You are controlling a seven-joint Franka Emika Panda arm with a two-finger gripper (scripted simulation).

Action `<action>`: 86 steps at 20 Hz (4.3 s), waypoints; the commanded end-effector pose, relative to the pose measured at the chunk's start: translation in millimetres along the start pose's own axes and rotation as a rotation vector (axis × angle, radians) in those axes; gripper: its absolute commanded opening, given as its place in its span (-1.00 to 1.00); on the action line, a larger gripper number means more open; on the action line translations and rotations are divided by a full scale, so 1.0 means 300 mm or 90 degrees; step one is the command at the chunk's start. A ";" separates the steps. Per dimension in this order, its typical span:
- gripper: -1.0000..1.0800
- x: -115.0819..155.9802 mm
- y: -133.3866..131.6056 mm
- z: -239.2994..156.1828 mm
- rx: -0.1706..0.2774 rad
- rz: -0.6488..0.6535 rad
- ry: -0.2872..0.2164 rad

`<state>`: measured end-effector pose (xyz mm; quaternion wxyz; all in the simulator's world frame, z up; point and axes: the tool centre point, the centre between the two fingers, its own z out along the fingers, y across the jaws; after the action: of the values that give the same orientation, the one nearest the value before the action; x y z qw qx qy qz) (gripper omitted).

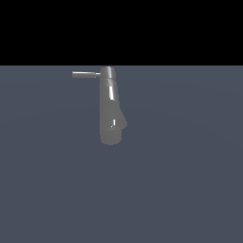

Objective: Turn on the faucet by rotating a designated handle.

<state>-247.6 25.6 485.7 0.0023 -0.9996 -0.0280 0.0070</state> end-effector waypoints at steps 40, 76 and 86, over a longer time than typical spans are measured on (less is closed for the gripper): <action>-1.00 0.593 -0.104 0.142 -0.058 0.414 0.001; -1.00 1.155 -0.337 0.697 -0.058 0.880 0.009; -1.00 1.210 -0.374 0.805 -0.054 0.950 0.006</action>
<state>103.4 157.8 242.8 -0.0422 -0.7566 0.6525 0.0015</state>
